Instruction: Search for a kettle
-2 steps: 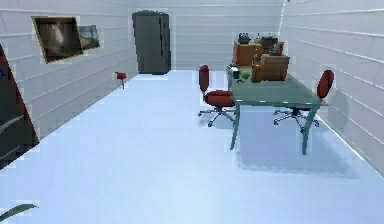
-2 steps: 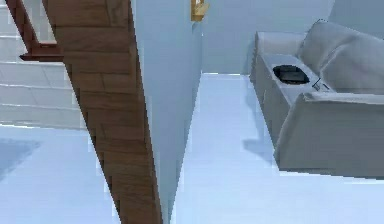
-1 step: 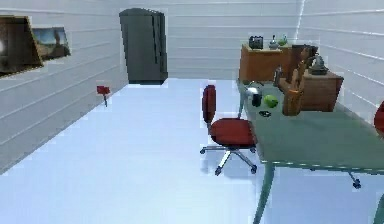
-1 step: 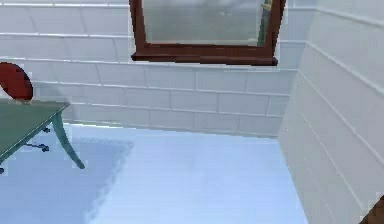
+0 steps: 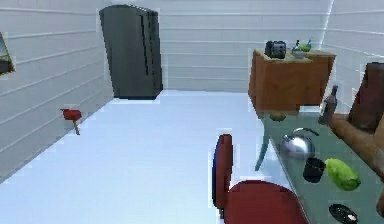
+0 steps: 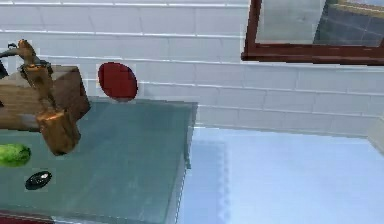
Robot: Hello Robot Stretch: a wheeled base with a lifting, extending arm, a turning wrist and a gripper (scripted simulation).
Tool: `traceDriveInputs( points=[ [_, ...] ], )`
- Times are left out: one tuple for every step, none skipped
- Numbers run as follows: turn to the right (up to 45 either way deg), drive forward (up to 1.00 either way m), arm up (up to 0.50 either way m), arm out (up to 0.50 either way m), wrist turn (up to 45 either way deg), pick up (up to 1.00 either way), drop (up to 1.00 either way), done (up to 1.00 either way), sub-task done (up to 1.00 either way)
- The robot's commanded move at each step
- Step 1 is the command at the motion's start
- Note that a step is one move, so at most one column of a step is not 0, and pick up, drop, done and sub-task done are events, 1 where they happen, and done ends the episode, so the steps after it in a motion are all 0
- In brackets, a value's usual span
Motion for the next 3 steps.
traceDriveInputs(
  points=[
    [9.0, 0.00, 0.00, 0.00, 0.0, 0.00, 0.00, 0.00, 0.00],
    [0.0, 0.35, 0.00, 0.00, 0.0, 0.00, 0.00, 0.00, 0.00],
    [27.0, 0.00, 0.00, 0.00, 0.0, 0.00, 0.00, 0.00, 0.00]
  ],
)
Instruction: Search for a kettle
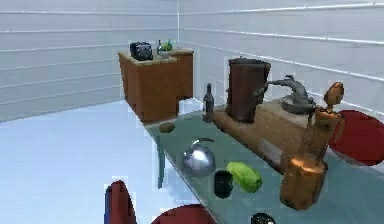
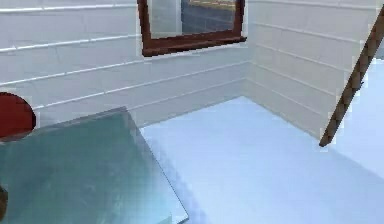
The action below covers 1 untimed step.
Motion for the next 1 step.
traceDriveInputs(
  points=[
    [0.0, 0.00, 0.00, 0.00, 0.0, 0.00, 0.00, 1.00, 0.00]
  ],
)
